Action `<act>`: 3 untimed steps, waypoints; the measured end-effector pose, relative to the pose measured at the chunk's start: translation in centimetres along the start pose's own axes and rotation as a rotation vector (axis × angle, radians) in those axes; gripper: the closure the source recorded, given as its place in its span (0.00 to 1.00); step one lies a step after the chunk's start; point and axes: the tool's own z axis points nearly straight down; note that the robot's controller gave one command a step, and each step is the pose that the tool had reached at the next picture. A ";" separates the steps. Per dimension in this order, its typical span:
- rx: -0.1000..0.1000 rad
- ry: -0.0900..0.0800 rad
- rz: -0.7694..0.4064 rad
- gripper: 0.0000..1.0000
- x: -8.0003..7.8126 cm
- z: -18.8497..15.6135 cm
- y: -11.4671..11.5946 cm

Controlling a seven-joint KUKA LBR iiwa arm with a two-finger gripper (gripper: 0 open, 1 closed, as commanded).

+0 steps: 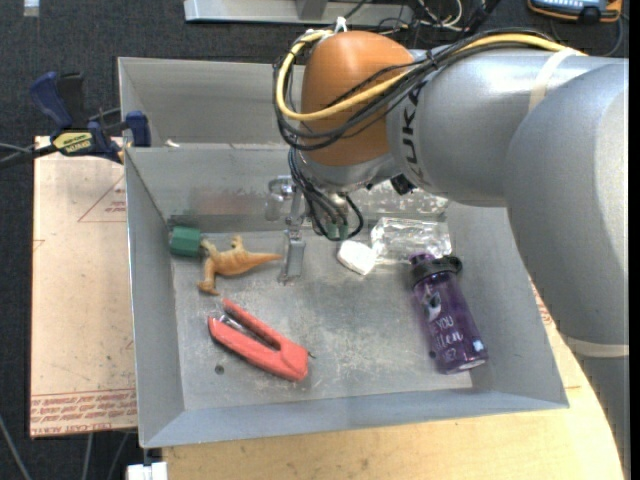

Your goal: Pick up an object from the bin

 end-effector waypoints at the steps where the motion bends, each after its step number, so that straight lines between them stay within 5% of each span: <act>1: -0.001 -0.008 0.002 0.00 -0.2 -0.5 0.0; 2: -0.001 -0.014 -0.053 0.00 -0.4 2.9 2.0; 3: 0.000 -0.007 -0.234 0.00 1.2 6.4 5.1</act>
Offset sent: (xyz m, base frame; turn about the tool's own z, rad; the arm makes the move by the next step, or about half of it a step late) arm -0.0003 0.0536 -0.0909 -0.1434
